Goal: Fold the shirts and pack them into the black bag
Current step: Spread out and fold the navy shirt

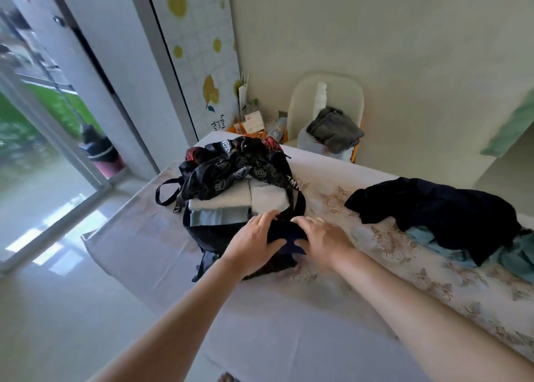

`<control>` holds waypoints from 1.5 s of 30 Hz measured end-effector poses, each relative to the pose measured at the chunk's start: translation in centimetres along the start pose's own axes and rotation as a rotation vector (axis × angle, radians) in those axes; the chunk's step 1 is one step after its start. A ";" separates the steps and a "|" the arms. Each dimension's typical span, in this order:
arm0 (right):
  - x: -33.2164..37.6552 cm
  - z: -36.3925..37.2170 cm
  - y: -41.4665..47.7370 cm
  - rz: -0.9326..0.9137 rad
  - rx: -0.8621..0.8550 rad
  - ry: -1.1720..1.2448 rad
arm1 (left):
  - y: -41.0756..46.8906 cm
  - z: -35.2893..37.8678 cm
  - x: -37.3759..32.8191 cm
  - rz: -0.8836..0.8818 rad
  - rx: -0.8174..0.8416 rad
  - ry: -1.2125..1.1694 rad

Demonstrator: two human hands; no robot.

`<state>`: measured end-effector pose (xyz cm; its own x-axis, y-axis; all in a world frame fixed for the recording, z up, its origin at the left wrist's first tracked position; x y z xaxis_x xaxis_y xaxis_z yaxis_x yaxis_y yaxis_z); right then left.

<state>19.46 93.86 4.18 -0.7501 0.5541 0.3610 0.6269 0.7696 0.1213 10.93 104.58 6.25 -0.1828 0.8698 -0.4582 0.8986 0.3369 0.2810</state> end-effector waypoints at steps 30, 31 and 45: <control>6.0 4.4 17.5 0.300 -0.185 0.096 | 14.2 -2.5 25.0 0.291 0.142 0.671; 6.4 4.6 17.8 0.277 -0.176 0.106 | 15.0 -2.9 24.7 0.340 0.137 0.658; 11.2 13.7 24.4 0.667 0.035 0.379 | 22.8 -11.0 27.3 -0.097 -0.007 0.149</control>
<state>23.41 123.19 -1.52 -0.0876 0.7628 0.6407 0.9096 0.3235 -0.2608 22.08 139.99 9.45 -0.3266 0.8766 -0.3533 0.8710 0.4243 0.2475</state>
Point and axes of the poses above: each hand's wrist, its own y-axis towards the middle knuckle, its own z-axis out of the palm, x = y × z, the point moved 10 cm from there along y, towards the middle knuckle, and after that the axes turned 12 degrees about -x, right-handed, at the moved point
